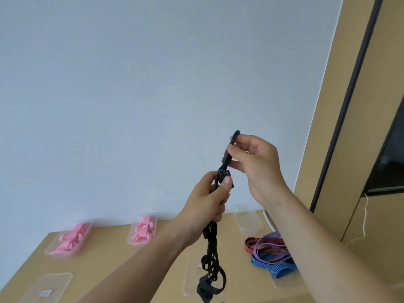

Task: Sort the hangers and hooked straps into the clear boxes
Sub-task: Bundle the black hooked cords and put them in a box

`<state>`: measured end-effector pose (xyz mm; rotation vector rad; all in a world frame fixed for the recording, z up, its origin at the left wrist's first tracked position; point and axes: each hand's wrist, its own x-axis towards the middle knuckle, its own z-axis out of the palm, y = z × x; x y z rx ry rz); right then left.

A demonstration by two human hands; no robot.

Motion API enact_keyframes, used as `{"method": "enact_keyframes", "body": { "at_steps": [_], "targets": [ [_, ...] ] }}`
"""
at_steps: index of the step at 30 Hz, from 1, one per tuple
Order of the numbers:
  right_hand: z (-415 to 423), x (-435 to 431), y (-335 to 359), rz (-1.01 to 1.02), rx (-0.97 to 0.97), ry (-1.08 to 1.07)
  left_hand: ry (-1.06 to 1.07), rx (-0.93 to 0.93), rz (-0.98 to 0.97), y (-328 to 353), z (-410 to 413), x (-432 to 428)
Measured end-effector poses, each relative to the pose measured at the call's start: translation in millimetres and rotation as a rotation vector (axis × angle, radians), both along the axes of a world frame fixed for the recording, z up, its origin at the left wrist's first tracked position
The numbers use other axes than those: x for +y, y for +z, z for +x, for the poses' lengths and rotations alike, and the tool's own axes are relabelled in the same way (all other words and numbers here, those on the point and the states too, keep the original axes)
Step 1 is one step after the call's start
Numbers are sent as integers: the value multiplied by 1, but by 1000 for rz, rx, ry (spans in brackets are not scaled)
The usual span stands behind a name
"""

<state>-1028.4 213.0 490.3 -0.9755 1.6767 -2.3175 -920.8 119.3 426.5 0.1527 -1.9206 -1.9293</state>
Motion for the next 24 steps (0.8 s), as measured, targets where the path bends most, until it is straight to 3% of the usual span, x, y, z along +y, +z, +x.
{"method": "enact_keyframes", "body": {
  "at_steps": [2, 5, 8, 11, 14, 17, 24],
  "targets": [
    [-3, 5, 0, -56, -60, 6, 61, 33, -14, 1, -3, 8],
    [-3, 12, -10, -109, -192, 66, 53, 49, 133, 2, -8, 20],
    [-12, 24, -19, -91, -377, 308, -48, 56, 274, 6, -10, 27],
    [-24, 36, -18, 25, -325, 483, -121, 27, 358, 6, -12, 32],
    [-30, 41, -16, -45, -286, 410, -163, -24, 402, 4, -13, 36],
    [-35, 41, -19, -94, -92, 250, -93, -32, 325, 1, -13, 39],
    [-45, 48, -30, 32, 641, -8, 25, -127, 225, 3, -10, 37]
  ]
}}
